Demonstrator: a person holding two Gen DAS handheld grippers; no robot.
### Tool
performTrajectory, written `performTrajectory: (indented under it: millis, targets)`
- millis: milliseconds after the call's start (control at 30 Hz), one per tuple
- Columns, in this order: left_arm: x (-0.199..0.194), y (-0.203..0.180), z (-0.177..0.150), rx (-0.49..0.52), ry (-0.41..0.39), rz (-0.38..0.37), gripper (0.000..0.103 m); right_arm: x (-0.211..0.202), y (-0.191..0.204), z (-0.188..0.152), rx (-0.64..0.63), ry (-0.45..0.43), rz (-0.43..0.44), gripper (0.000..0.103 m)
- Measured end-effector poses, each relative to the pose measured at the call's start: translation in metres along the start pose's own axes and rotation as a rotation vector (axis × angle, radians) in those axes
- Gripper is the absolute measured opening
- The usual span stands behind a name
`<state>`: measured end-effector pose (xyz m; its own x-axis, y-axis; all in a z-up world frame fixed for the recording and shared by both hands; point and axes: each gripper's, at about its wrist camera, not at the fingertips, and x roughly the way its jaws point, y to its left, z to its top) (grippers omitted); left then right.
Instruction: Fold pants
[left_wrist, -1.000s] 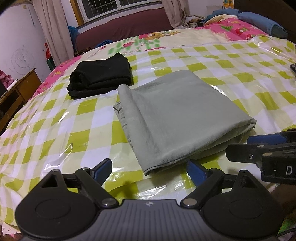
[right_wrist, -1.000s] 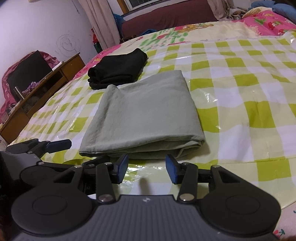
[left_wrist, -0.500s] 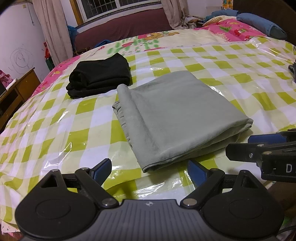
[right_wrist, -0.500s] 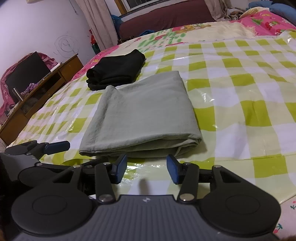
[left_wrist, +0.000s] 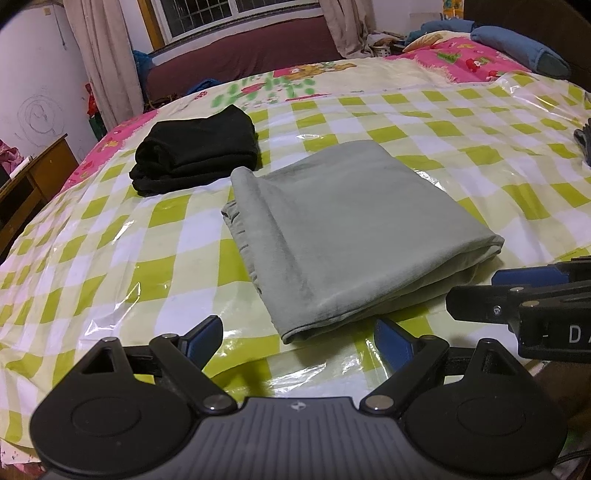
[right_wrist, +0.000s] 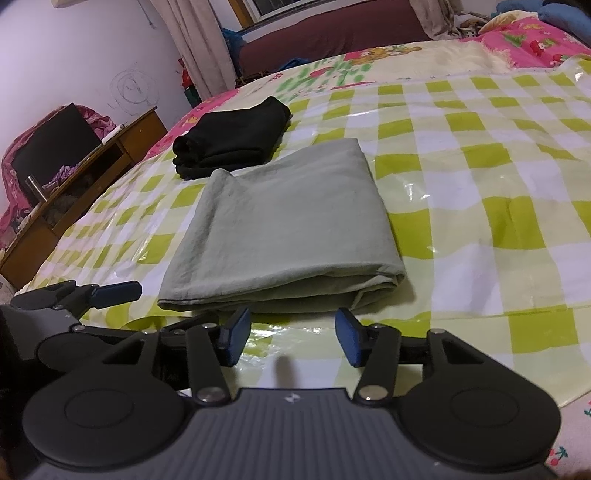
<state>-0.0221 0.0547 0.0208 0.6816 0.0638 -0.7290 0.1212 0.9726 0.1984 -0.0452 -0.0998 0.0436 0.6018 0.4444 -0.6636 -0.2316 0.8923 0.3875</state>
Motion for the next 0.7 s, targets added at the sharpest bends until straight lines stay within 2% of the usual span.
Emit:
performTrajectory:
  millis: [167, 333, 700]
  targets:
    - [-0.0003, 0.0008, 0.0001, -0.005, -0.001, -0.005, 0.102, 0.0006, -0.0011, 0.0005, 0.001, 0.004, 0.001, 0.052]
    - [0.0031, 0.0033, 0.0016, -0.025, 0.033, -0.049, 0.102, 0.0001, -0.0005, 0.0005, -0.001, -0.003, 0.006, 0.052]
    - [-0.0005, 0.0016, 0.0018, -0.016, 0.002, -0.04, 0.103, 0.0023, -0.006, 0.0007, 0.03, 0.004, -0.005, 0.052]
